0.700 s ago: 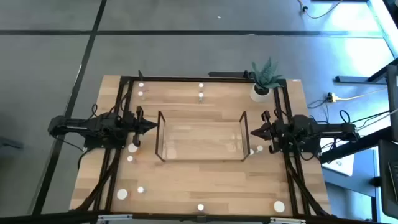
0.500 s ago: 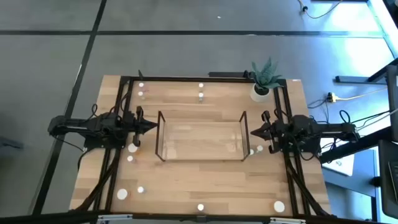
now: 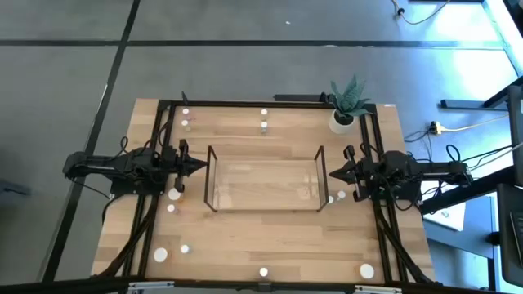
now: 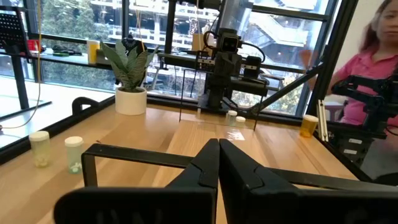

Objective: Pick and place medicine bottles onto shelf by color

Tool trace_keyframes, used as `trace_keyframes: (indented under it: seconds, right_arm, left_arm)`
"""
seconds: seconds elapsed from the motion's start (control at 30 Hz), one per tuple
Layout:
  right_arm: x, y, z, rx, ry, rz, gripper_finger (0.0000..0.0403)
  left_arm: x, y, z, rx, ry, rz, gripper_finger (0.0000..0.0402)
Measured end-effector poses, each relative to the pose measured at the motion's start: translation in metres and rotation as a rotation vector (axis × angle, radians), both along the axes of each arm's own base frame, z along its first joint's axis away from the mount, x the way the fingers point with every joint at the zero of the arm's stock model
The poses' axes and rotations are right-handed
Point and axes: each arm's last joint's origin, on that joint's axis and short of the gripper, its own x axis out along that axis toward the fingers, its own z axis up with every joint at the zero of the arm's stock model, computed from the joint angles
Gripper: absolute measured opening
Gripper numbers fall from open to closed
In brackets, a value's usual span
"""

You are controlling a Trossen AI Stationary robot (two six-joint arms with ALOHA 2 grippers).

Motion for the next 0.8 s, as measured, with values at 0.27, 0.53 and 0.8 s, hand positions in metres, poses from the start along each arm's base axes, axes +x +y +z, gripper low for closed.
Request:
trace_keyframes:
  seconds: [0.27, 0.53, 0.8]
  right_arm:
    - [0.0, 0.0, -0.0001, 0.0, 0.0, 0.0, 0.0006]
    - [0.0, 0.0, 0.0, 0.0, 0.0, 0.0, 0.0006]
    - [-0.001, 0.0, 0.0085, 0.01, -0.088, 0.002, 0.0006]
  left_arm:
    - [0.0, 0.0, 0.0, 0.0, 0.0, 0.0, 0.0]
    - [0.0, 0.0, -0.0001, 0.0, 0.0, 0.0, 0.0]
    - [0.0, 0.0, 0.0, 0.0, 0.0, 0.0, 0.0]
